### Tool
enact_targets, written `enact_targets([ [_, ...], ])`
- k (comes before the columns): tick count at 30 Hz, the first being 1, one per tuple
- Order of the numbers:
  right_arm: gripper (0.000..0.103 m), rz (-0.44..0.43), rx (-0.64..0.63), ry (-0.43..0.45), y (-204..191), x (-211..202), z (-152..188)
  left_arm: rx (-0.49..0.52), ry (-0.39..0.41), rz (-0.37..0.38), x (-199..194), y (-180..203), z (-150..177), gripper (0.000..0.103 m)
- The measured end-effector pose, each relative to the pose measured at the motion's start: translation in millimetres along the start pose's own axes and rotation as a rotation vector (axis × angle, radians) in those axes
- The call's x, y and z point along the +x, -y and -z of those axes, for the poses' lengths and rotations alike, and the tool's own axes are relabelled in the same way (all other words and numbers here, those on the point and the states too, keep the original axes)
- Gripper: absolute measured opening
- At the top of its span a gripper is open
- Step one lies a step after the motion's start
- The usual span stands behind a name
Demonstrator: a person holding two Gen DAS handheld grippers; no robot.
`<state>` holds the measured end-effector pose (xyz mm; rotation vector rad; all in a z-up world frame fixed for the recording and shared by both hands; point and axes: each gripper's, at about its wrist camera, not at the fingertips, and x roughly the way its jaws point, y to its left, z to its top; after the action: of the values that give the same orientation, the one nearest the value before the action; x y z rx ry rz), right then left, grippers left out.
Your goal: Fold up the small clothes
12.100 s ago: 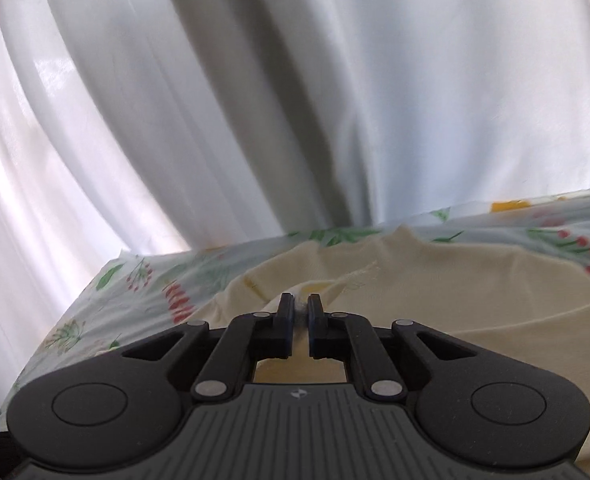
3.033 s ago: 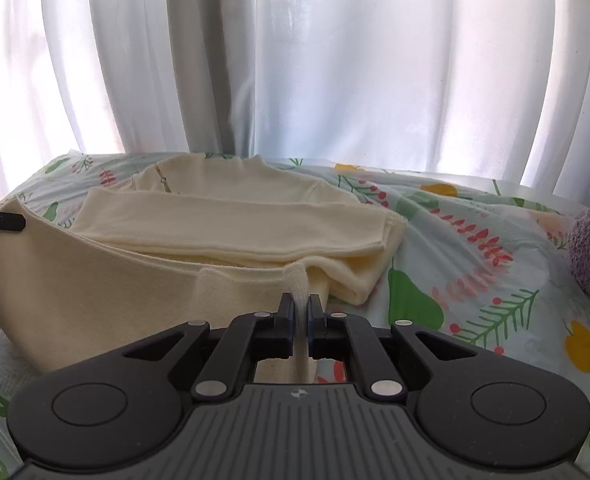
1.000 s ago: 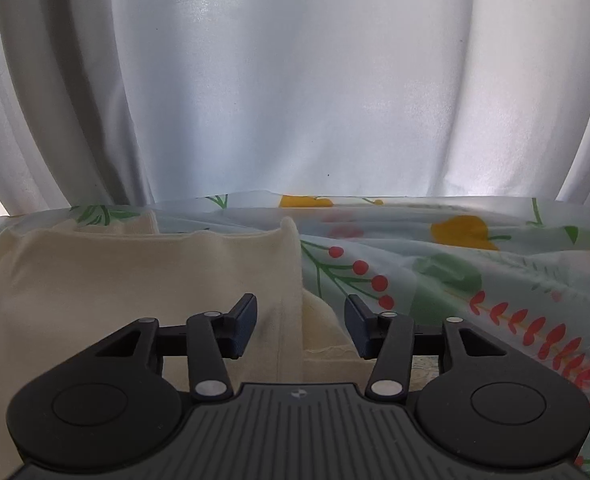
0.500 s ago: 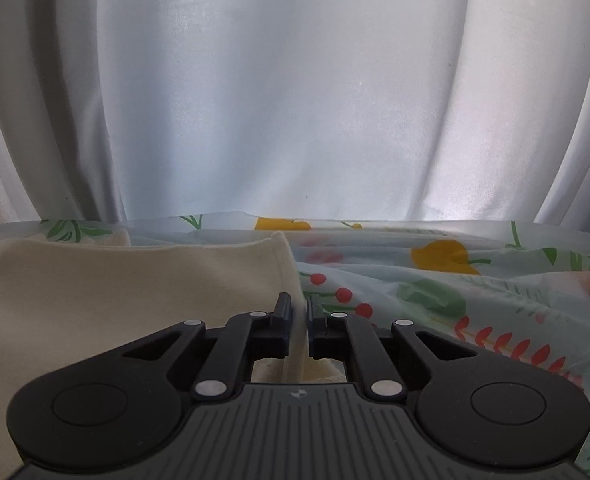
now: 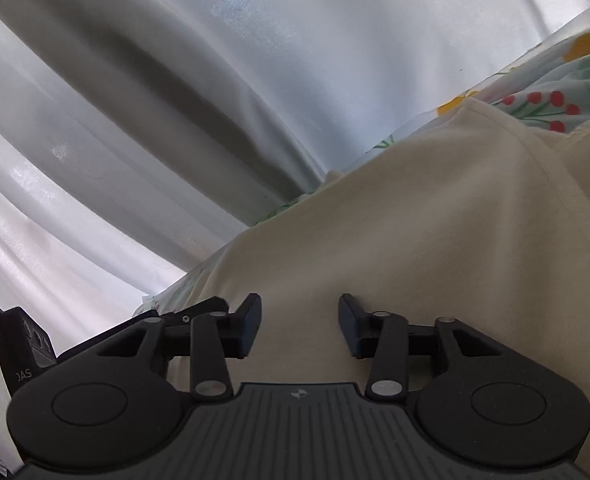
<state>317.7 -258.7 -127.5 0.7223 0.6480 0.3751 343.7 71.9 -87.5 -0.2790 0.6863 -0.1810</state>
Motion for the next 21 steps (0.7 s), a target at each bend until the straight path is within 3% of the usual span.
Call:
enact_targets([
  [4, 0.03, 0.095, -0.011, 0.087, 27, -52, -9, -0.025, -0.009, 0.029, -14, -21, 1, 0.072],
  [8, 0.03, 0.223, -0.01, 0.125, 36, -93, -11, 0.002, -0.025, -0.033, -36, -34, 4, 0.073],
  [9, 0.041, 0.308, -0.042, 0.123, 31, -99, -10, 0.003, -0.03, -0.056, -41, -37, 5, 0.072],
  [11, 0.041, 0.36, -0.106, 0.113, 20, -111, -7, -0.032, -0.038, -0.043, -56, -48, 8, 0.07],
  [13, 0.042, 0.354, -0.12, 0.106, 11, -124, -2, -0.05, -0.029, -0.111, -71, -53, 10, 0.078],
  [15, 0.042, 0.332, -0.144, 0.11, -1, -131, 5, -0.054, -0.029, -0.161, -83, -61, 13, 0.077],
  [21, 0.042, 0.277, -0.243, 0.035, -34, -130, 25, -0.198, -0.153, -0.032, -91, -87, 19, 0.077],
])
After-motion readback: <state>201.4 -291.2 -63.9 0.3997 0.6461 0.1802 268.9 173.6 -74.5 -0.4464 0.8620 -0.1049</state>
